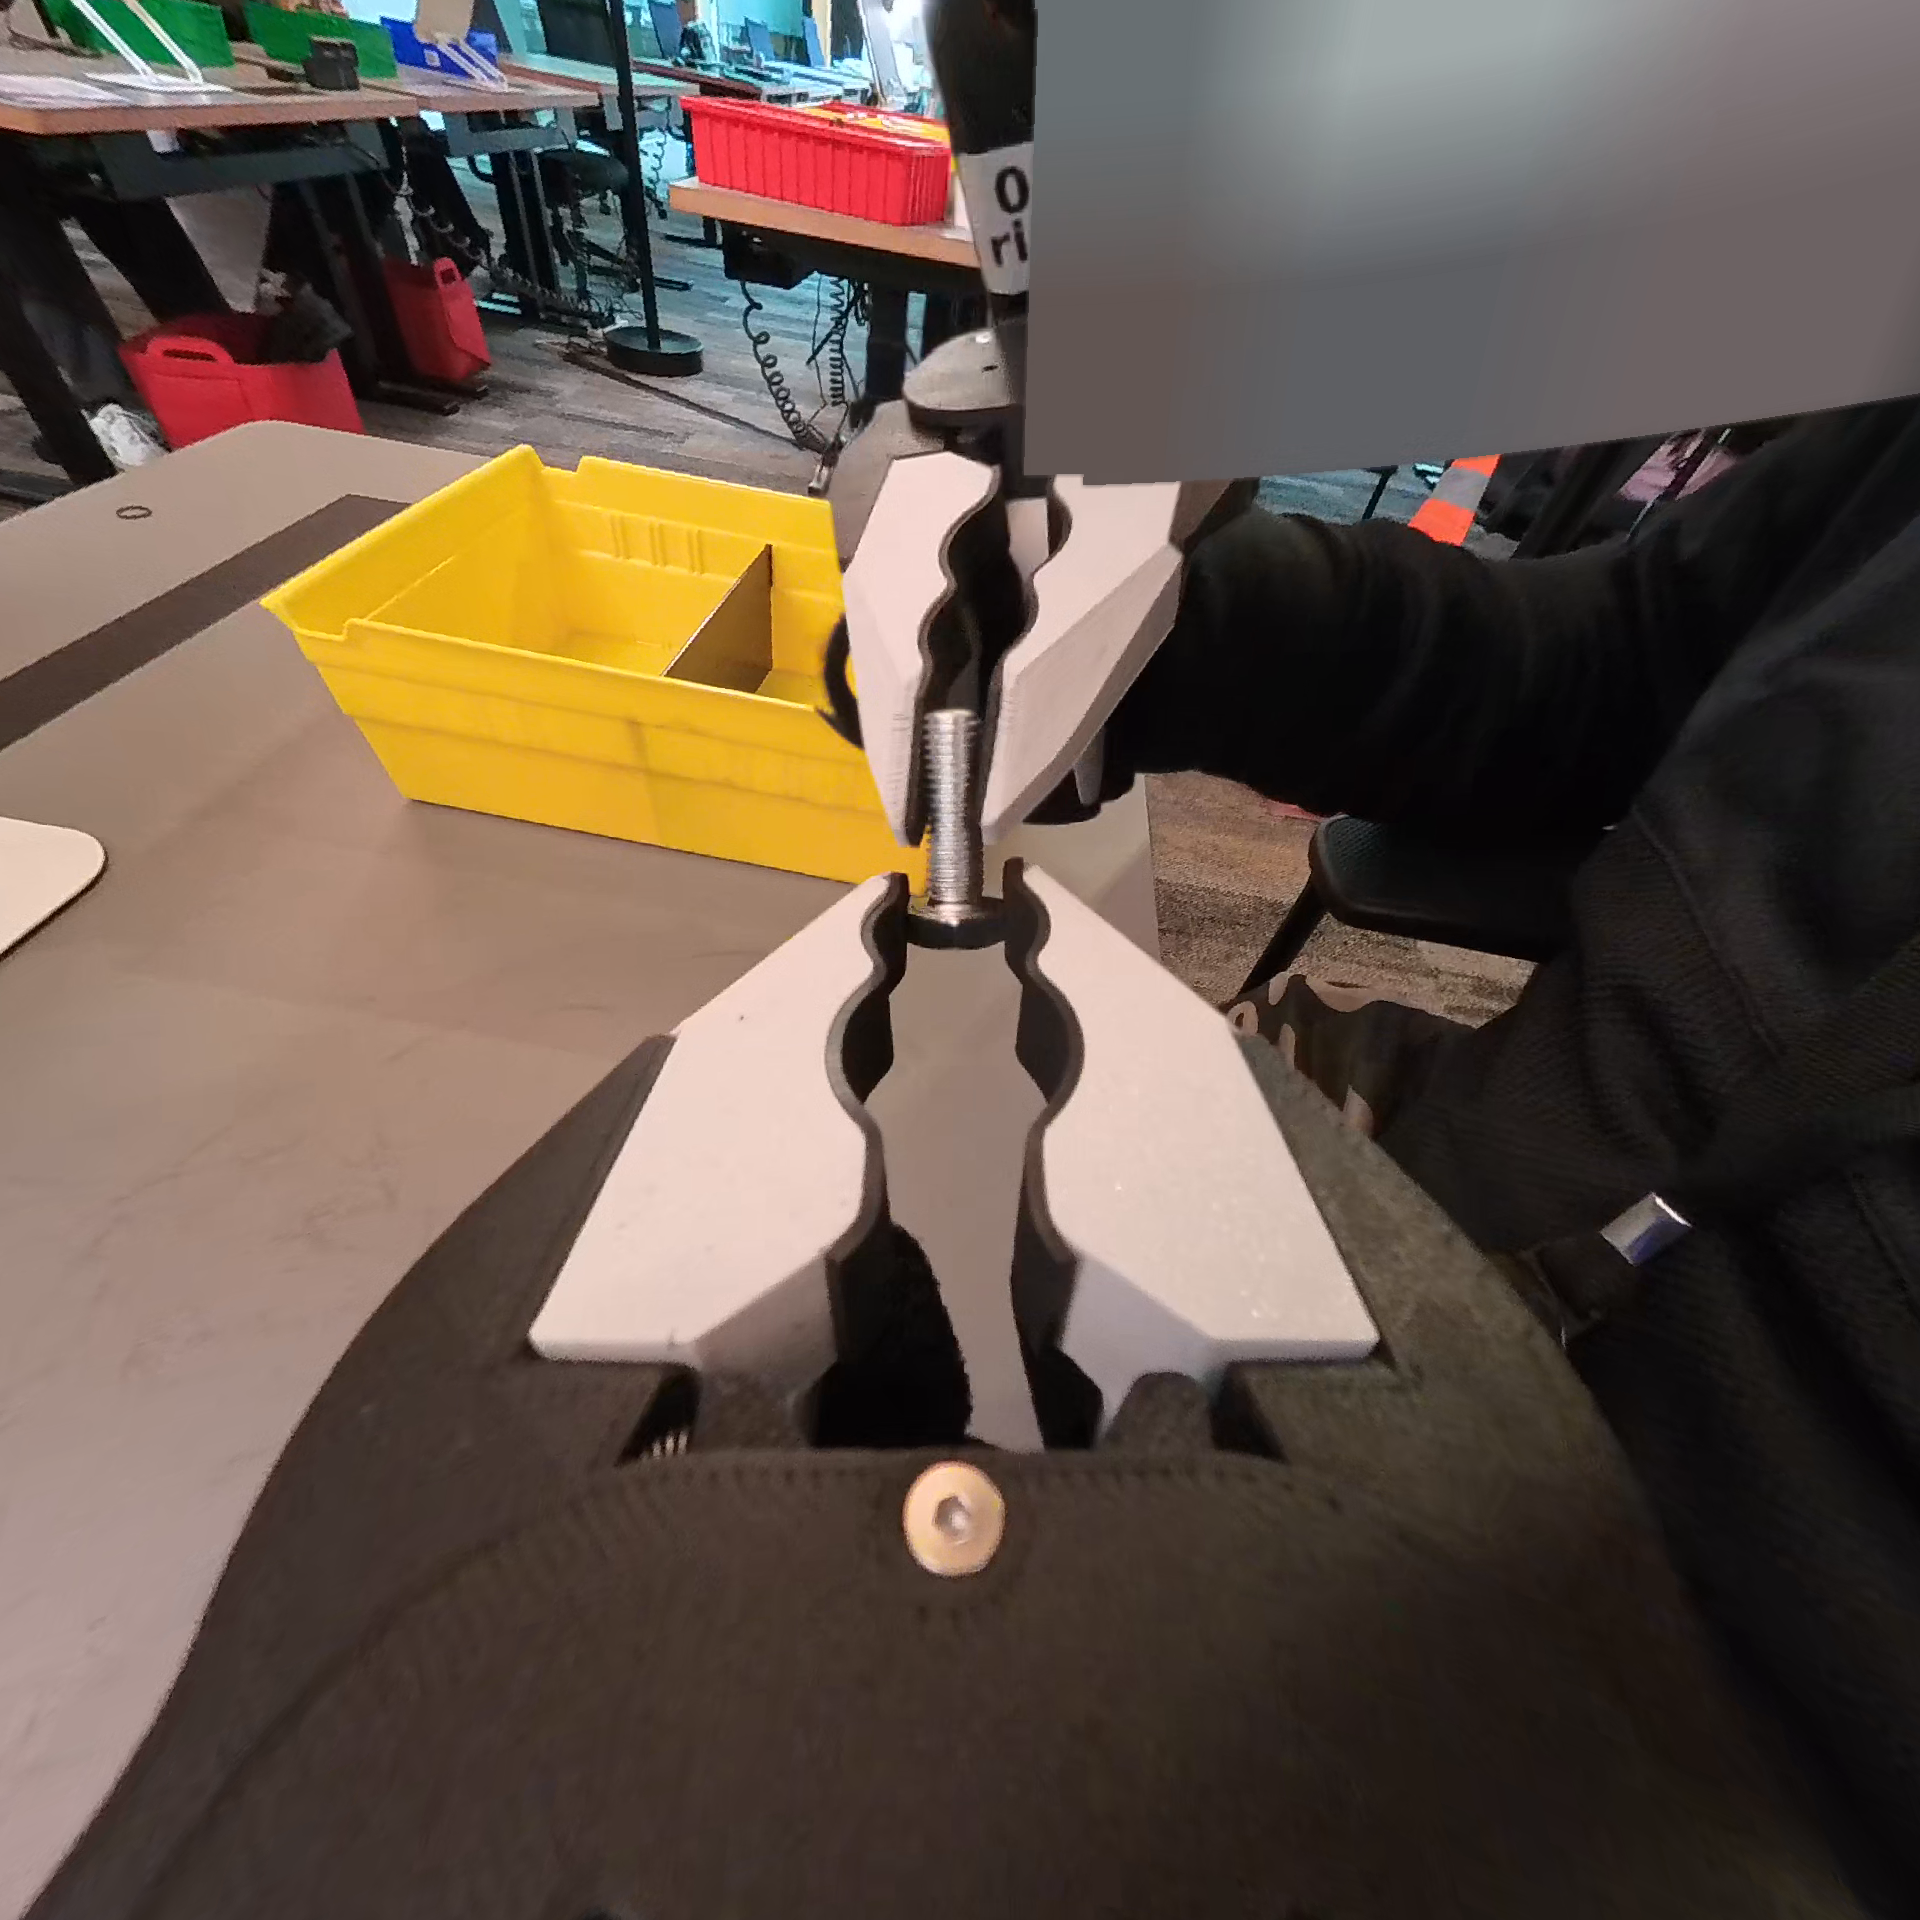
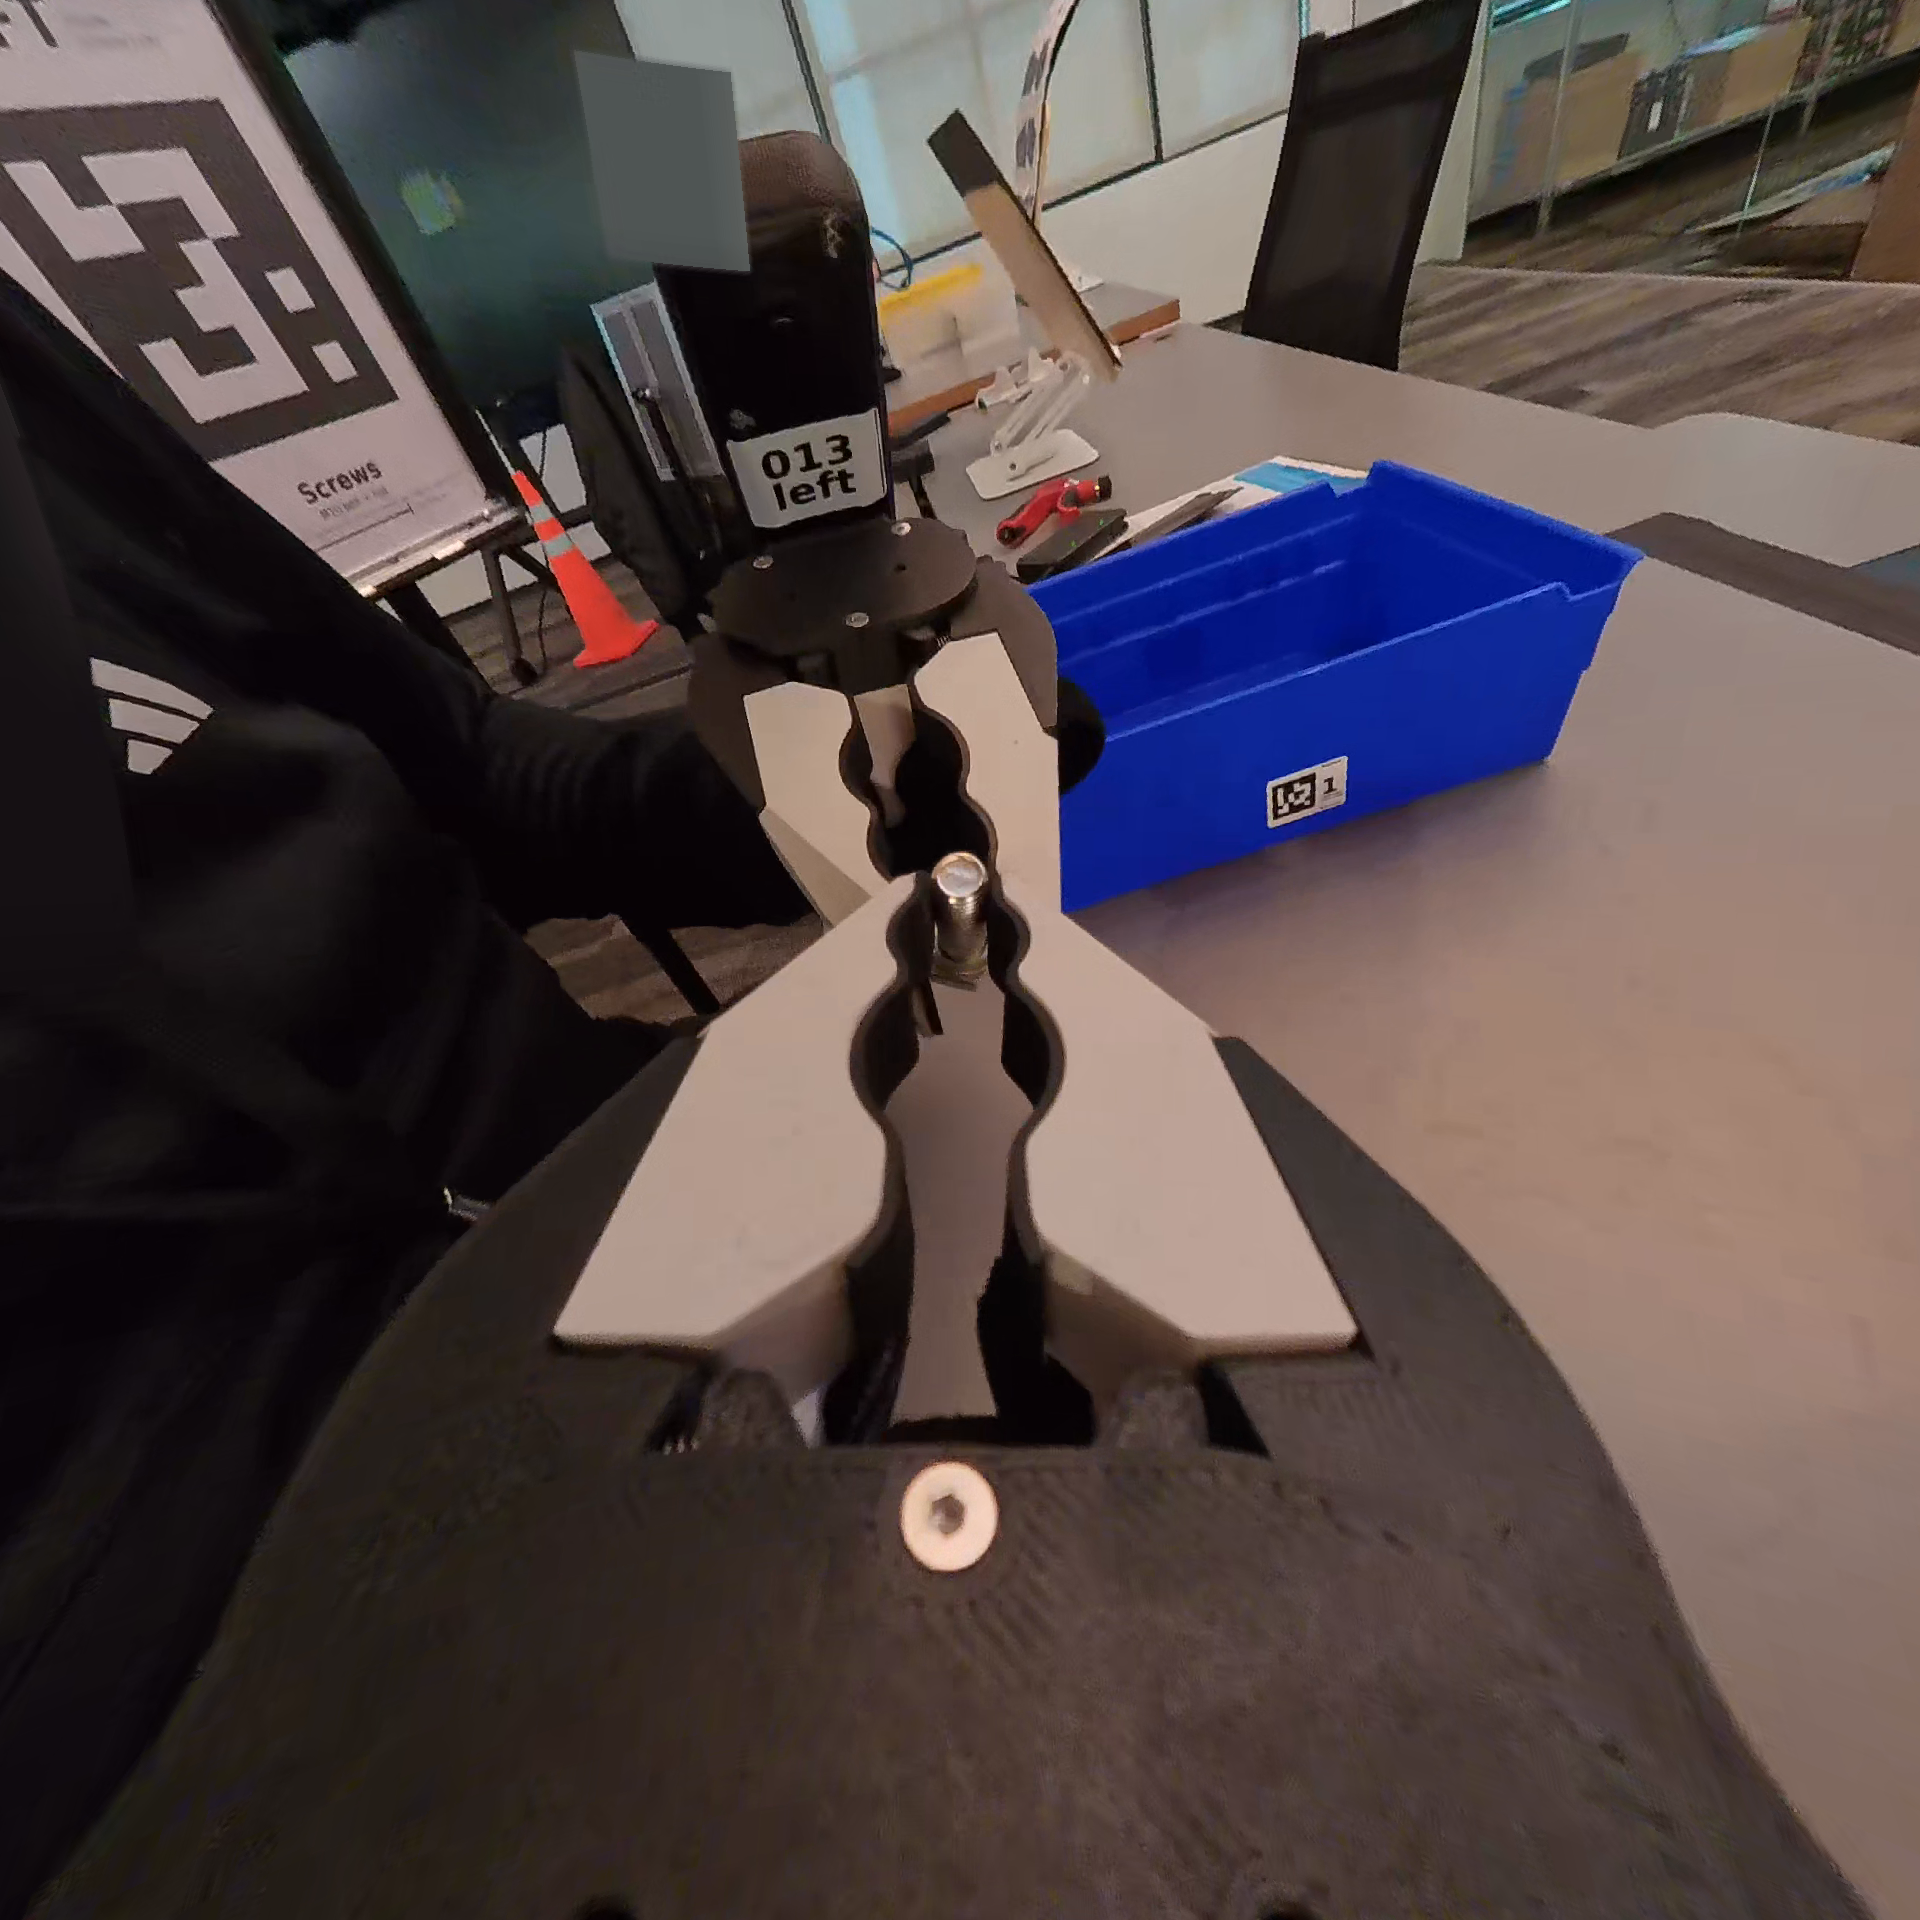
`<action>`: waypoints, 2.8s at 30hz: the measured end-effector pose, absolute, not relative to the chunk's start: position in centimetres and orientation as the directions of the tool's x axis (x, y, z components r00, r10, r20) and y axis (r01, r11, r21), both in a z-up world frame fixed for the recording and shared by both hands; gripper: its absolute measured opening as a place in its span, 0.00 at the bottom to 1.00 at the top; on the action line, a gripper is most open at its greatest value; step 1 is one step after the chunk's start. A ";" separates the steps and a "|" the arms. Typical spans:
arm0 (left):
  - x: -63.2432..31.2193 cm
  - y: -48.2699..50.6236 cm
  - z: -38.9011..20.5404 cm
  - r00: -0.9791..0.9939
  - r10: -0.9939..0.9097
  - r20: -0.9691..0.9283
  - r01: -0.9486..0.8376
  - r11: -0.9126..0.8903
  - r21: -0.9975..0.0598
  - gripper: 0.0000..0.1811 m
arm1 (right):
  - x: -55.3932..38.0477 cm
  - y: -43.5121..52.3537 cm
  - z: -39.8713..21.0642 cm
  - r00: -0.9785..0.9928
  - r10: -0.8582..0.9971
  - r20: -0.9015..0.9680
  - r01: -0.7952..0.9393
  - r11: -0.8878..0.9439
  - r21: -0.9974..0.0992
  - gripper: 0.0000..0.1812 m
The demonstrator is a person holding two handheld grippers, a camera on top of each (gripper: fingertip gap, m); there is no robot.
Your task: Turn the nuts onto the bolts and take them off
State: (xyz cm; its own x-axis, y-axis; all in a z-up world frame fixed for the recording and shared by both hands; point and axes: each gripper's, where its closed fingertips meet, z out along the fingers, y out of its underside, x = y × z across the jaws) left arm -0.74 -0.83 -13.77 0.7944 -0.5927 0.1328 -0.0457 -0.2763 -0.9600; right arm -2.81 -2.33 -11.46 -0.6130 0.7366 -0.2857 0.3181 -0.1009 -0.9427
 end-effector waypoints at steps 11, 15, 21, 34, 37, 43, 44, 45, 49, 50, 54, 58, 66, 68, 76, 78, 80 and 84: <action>-4.1 -0.7 -11.8 0.844 -0.519 0.136 0.010 -0.239 -0.971 0.00 | -1.6 19.1 -11.2 -0.146 0.988 0.053 0.513 0.122 -0.849 0.04; -5.4 -0.9 -11.9 0.870 -0.483 0.097 -0.031 -0.251 -0.968 0.00 | 0.0 28.9 -15.5 0.007 0.999 0.039 0.730 0.022 -0.683 0.04; -8.0 -1.3 -11.7 0.912 -0.406 0.054 -0.067 -0.278 -0.958 0.00 | 0.8 31.4 -24.3 -0.017 0.995 -0.097 0.930 -0.020 -0.368 0.04; -18.9 -5.7 -12.6 0.992 -0.118 -0.053 -0.101 -0.450 -0.888 0.06 | -1.3 31.1 -19.0 0.035 0.999 -0.014 0.814 -0.037 -0.580 0.17; -22.7 -7.6 -14.0 0.994 -0.026 -0.103 -0.100 -0.556 -0.825 0.08 | -0.6 27.8 -16.1 -0.023 0.999 0.040 0.770 0.043 -0.636 0.16; -29.0 -11.0 -18.8 0.981 0.058 -0.184 -0.074 -0.766 -0.639 0.11 | 0.3 20.2 -13.8 -0.157 0.987 0.019 0.687 0.123 -0.716 0.14; -29.5 -11.3 -19.8 0.979 0.051 -0.195 -0.079 -0.795 -0.601 0.11 | 0.4 19.2 -13.8 -0.174 0.985 0.020 0.680 0.135 -0.720 0.14; -30.1 -11.8 -20.9 0.977 0.045 -0.207 -0.077 -0.836 -0.544 0.11 | 0.5 18.4 -14.0 -0.193 0.981 0.018 0.681 0.147 -0.717 0.14; -31.0 -12.9 -25.0 0.979 -0.015 -0.203 -0.088 -0.931 -0.355 0.13 | 0.7 16.3 -14.8 -0.233 0.972 0.028 0.688 0.185 -0.702 0.14; -31.1 -13.0 -25.9 0.983 -0.019 -0.182 -0.079 -0.941 -0.329 0.16 | 0.7 15.9 -14.8 -0.239 0.971 0.023 0.685 0.185 -0.704 0.14; -31.5 -13.3 -28.7 0.987 -0.039 -0.156 -0.077 -0.966 -0.246 0.20 | 0.6 15.2 -15.1 -0.249 0.968 0.008 0.678 0.181 -0.712 0.13; -31.0 -13.2 -30.1 0.992 -0.052 -0.115 -0.078 -0.969 -0.235 0.17 | 0.7 14.9 -15.4 -0.257 0.966 0.007 0.676 0.185 -0.714 0.13; -31.7 -13.0 -31.3 0.990 -0.021 -0.141 -0.055 -0.969 -0.241 0.06 | 0.4 14.4 -15.2 -0.272 0.962 0.001 0.657 0.186 -0.731 0.13; -31.6 -13.0 -31.2 0.984 -0.032 -0.174 -0.074 -0.966 -0.246 0.04 | 0.2 13.9 -14.9 -0.282 0.959 -0.001 0.646 0.189 -0.740 0.12; -31.7 -11.7 -24.7 0.900 0.001 -0.437 -0.198 -0.891 -0.409 0.03 | -1.8 9.8 -12.3 -0.355 0.933 -0.058 0.551 0.159 -0.819 0.14; -30.3 -10.5 -20.5 0.836 -0.006 -0.549 -0.309 -0.831 -0.463 0.03 | -2.8 8.4 -10.8 -0.372 0.922 -0.107 0.495 0.099 -0.863 0.14; -27.1 -8.5 -16.0 0.777 -0.043 -0.628 -0.453 -0.731 -0.510 0.03 | -3.9 6.9 -9.3 -0.395 0.898 -0.194 0.442 0.001 -0.897 0.16; -18.4 -4.6 -9.7 0.652 -0.144 -0.745 -0.700 -0.493 -0.517 0.02 | -5.9 3.3 -6.4 -0.513 0.758 -0.404 0.354 -0.242 -0.903 0.16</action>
State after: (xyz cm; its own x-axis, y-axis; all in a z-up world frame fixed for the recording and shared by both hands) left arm -18.42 -4.59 -9.74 0.6519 -0.1436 -0.7446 -0.6995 -0.4930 -0.5173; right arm -5.87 3.29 -6.45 -0.5125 0.7576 -0.4041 0.3543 -0.2421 -0.9032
